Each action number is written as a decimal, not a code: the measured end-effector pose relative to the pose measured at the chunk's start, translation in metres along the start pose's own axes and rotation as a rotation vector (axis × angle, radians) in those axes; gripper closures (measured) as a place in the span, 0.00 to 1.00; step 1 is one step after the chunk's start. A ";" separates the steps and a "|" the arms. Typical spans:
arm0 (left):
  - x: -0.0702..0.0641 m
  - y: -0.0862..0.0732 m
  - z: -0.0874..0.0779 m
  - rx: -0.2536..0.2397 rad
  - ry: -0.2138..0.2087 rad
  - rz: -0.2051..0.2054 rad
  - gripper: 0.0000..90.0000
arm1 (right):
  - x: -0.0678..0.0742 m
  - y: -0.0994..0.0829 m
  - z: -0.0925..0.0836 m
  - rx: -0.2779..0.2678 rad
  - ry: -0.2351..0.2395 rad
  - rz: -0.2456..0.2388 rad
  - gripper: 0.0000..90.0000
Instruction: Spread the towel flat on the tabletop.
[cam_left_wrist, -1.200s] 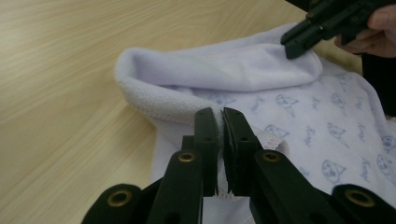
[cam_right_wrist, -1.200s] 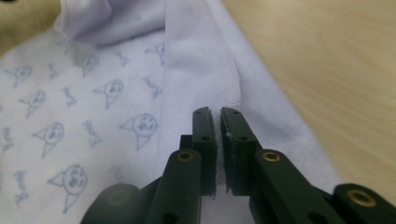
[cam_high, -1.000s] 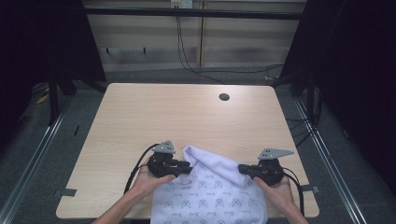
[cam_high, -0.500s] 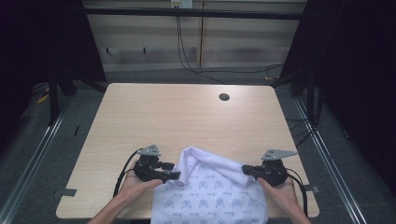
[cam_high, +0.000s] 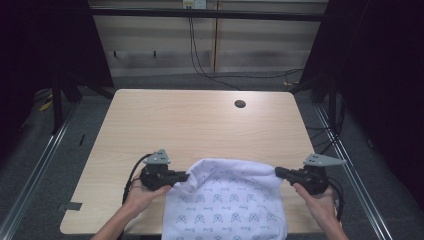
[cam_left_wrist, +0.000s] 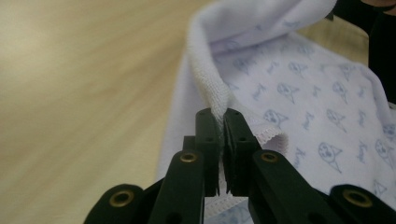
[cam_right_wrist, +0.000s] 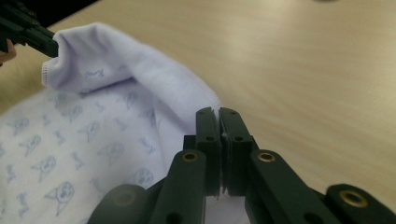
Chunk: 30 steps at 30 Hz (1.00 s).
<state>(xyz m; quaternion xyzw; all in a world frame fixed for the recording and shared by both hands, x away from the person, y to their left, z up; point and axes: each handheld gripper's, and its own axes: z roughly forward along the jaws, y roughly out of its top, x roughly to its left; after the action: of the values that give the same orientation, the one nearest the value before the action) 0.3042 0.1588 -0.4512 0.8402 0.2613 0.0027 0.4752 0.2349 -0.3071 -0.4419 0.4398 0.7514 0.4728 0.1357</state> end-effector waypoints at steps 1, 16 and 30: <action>0.002 0.003 -0.004 -0.010 0.010 0.007 0.96 | -0.002 0.006 -0.007 -0.034 -0.011 -0.007 0.97; 0.053 0.090 -0.054 -0.079 0.193 0.095 0.97 | -0.015 0.106 0.010 -0.159 -0.021 -0.092 0.97; 0.120 0.095 -0.036 -0.169 0.284 -0.131 0.71 | -0.080 0.135 0.087 -0.079 -0.212 0.028 0.68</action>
<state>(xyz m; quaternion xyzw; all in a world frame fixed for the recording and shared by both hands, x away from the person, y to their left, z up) 0.4399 0.2013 -0.3846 0.7696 0.3789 0.1122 0.5015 0.4066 -0.2964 -0.3913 0.4921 0.7075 0.4547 0.2249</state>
